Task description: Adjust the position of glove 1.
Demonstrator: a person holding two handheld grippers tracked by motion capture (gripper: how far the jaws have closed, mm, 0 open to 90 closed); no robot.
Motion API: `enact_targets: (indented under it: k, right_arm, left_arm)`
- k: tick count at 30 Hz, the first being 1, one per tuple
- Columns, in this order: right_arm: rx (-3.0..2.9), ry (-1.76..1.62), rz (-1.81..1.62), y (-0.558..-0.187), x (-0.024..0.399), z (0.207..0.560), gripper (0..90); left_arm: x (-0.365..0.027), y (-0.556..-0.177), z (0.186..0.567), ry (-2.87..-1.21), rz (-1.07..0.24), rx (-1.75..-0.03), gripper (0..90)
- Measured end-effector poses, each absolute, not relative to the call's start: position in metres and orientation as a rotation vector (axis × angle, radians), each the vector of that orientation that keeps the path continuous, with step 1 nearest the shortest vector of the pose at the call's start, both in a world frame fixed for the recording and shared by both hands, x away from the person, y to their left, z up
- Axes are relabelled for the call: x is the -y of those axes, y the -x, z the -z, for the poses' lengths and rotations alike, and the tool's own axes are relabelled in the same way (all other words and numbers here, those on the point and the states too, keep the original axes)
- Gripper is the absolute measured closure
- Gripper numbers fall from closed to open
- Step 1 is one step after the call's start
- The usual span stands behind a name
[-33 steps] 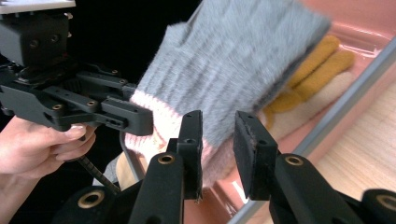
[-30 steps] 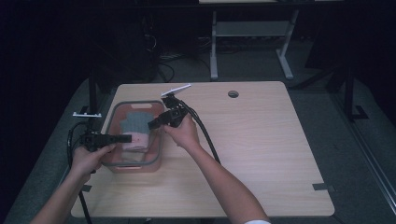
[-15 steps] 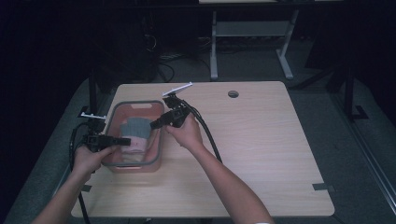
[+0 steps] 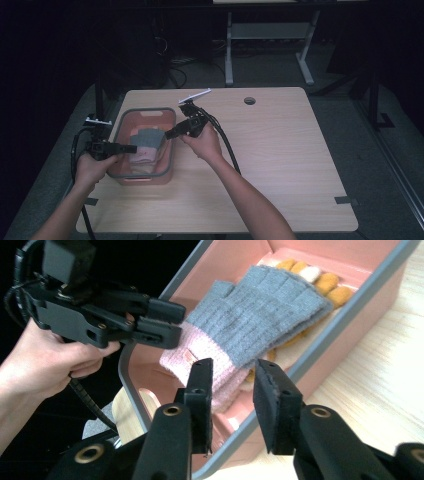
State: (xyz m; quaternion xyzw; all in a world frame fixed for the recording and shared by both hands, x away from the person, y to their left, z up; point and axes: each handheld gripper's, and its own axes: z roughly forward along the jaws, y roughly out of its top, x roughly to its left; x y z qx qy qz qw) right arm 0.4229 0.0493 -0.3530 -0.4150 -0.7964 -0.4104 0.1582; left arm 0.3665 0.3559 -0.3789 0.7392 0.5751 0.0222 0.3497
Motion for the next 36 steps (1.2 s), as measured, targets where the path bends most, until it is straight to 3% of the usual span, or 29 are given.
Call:
enact_targets:
  k: [8,36]
  right_arm:
    - [2.304,1.195,1.173,-0.422,-0.039,0.348,62.4]
    - [2.338,1.296,1.183,-0.419,0.012,0.344,50.3]
  left_arm:
    - [-0.357,-0.364,0.365,-1.887,-0.135,-1.484,41.2]
    - [-0.324,-0.364,0.344,-1.850,-0.162,-1.374,33.1]
